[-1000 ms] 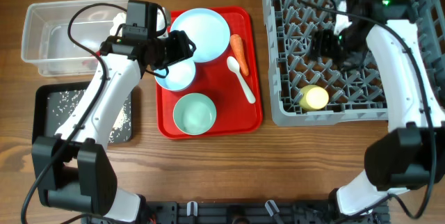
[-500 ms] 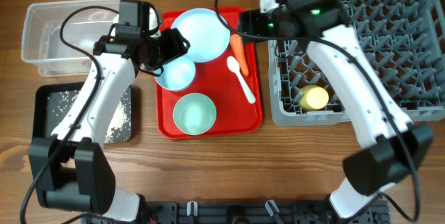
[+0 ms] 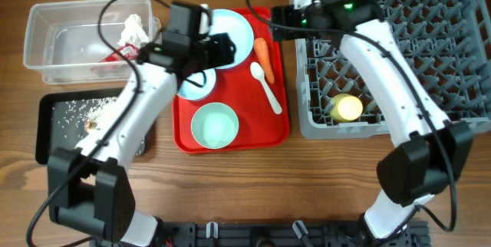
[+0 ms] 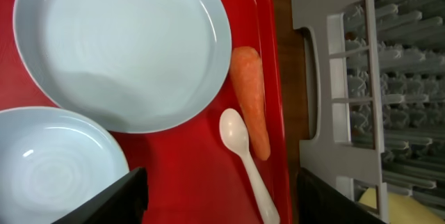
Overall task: Sort waste into correct bins and load items into the dishwasher rack
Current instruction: 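Move right gripper to the small blue bowl and grasp its rim, then carry the blue bowl with right gripper and set it in the rack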
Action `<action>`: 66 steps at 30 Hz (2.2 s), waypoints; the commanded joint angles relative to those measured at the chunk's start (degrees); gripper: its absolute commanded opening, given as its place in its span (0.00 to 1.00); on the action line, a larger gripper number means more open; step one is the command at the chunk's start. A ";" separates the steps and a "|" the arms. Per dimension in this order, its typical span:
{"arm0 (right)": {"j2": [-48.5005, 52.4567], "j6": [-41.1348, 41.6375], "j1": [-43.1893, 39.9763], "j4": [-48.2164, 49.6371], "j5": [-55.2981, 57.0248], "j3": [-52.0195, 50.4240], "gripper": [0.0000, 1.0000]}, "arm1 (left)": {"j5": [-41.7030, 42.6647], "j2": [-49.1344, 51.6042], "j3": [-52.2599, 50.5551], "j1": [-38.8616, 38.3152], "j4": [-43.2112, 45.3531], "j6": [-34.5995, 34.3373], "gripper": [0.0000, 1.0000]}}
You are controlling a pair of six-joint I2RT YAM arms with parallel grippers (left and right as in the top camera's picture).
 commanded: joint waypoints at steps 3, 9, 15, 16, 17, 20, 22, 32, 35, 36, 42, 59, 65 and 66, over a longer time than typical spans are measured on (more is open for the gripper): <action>-1.57 1.03 1.64 0.17 -3.45 1.40 0.87 | -7.45 -0.70 0.37 1.29 -0.09 -3.74 0.68; 0.28 5.90 4.61 0.59 -4.42 1.38 0.84 | -7.26 -0.70 0.37 7.10 -4.22 -8.41 0.67; 4.50 8.76 8.72 2.62 -8.63 1.33 0.80 | -5.51 -0.74 0.37 13.81 -8.72 -10.99 0.66; 5.40 9.20 9.53 3.23 -9.27 1.33 0.79 | -4.76 -0.74 0.37 14.99 -9.40 -10.97 0.66; 6.47 10.10 10.43 3.82 -9.35 1.33 0.79 | -3.87 -0.74 0.39 16.11 -9.90 -10.97 0.66; 9.46 13.00 13.18 5.79 -9.42 1.33 0.77 | 3.43 -1.79 0.68 19.23 -11.52 -10.36 0.61; 11.45 14.80 15.04 6.99 -9.33 1.33 0.76 | 4.81 -3.54 1.57 20.92 -13.64 -8.59 0.59; 19.02 25.07 19.06 10.34 -5.42 1.33 0.71 | 1.29 -16.44 2.75 26.93 -16.68 -4.35 0.71; 20.63 26.53 19.37 10.60 -4.94 1.33 0.69 | -0.50 -17.40 2.75 27.12 -17.03 -4.02 0.74; 21.27 26.64 19.43 10.69 -4.52 1.33 0.67 | -1.18 -17.40 2.75 27.12 -17.09 -4.02 0.75; 23.67 27.93 19.50 11.06 -2.86 1.31 0.57 | -2.58 -17.31 2.75 27.12 -16.98 -4.04 0.81; 24.26 29.31 19.58 10.16 -3.72 0.96 0.04 | -2.56 -17.31 2.75 27.12 -17.07 -4.04 1.00; 24.02 29.29 19.37 9.20 -3.72 1.14 0.04 | -2.56 -17.31 2.75 27.12 -17.07 -4.04 1.00; 23.69 29.16 19.19 9.18 -3.69 1.20 0.04 | -2.56 -17.31 2.75 27.12 -17.05 -4.02 1.00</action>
